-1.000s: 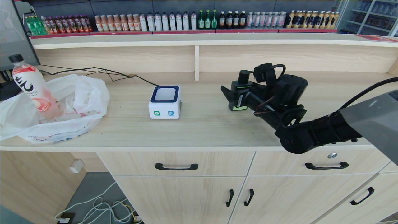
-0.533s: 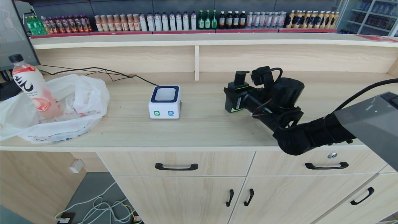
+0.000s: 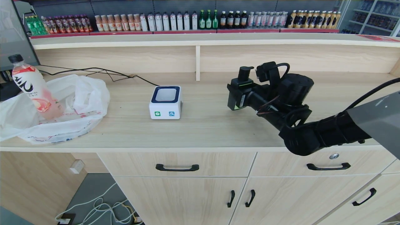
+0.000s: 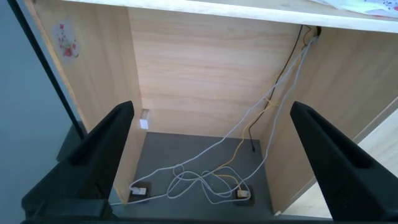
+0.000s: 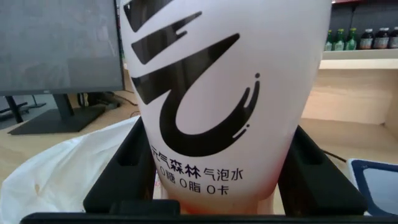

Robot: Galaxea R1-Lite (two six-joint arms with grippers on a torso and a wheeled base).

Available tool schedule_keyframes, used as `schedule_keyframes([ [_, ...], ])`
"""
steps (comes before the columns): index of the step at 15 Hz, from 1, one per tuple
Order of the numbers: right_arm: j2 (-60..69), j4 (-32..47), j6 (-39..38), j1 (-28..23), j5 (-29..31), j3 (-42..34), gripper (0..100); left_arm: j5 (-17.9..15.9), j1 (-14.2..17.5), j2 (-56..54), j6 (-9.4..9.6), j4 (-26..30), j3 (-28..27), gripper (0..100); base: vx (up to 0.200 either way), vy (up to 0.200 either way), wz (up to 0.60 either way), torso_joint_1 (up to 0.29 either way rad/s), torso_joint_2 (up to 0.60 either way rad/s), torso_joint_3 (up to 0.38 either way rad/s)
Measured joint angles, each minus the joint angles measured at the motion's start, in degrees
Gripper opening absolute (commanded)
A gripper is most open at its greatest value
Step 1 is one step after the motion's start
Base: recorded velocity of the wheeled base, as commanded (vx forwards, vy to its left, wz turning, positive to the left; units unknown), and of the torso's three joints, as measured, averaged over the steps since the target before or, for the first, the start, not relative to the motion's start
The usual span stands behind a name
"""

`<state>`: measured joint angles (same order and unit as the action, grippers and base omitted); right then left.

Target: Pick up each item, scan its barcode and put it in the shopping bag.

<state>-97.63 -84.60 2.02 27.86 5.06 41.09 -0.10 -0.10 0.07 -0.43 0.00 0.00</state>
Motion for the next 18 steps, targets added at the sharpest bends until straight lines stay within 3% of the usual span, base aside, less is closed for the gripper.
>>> schedule_keyframes([
  [5,-1.6,0.5,-0.7,1.8,-0.2,1.7,0,0.0,0.1,0.0,0.10,0.0,0.0,100,0.000,0.000,0.00,0.000,0.00,0.000],
  [8,-3.7,1.2,-3.3,5.4,0.2,5.7,0,0.0,0.0,0.0,0.21,0.0,0.0,100,0.000,0.000,0.00,0.000,0.00,0.000],
  [12,-9.5,1.7,-0.5,10.3,2.1,13.2,0,0.0,0.0,0.0,0.35,0.0,0.0,100,0.000,0.000,0.00,0.000,0.00,0.000],
  [15,-16.6,2.9,-0.5,12.3,5.1,24.0,0,0.0,0.0,0.0,0.35,0.0,0.0,100,0.000,0.000,0.00,0.000,0.00,0.000],
  [18,-23.1,10.0,-0.3,13.5,5.9,35.3,0,0.0,0.0,0.0,0.43,0.0,0.0,100,0.000,0.000,0.00,0.000,0.00,0.000],
])
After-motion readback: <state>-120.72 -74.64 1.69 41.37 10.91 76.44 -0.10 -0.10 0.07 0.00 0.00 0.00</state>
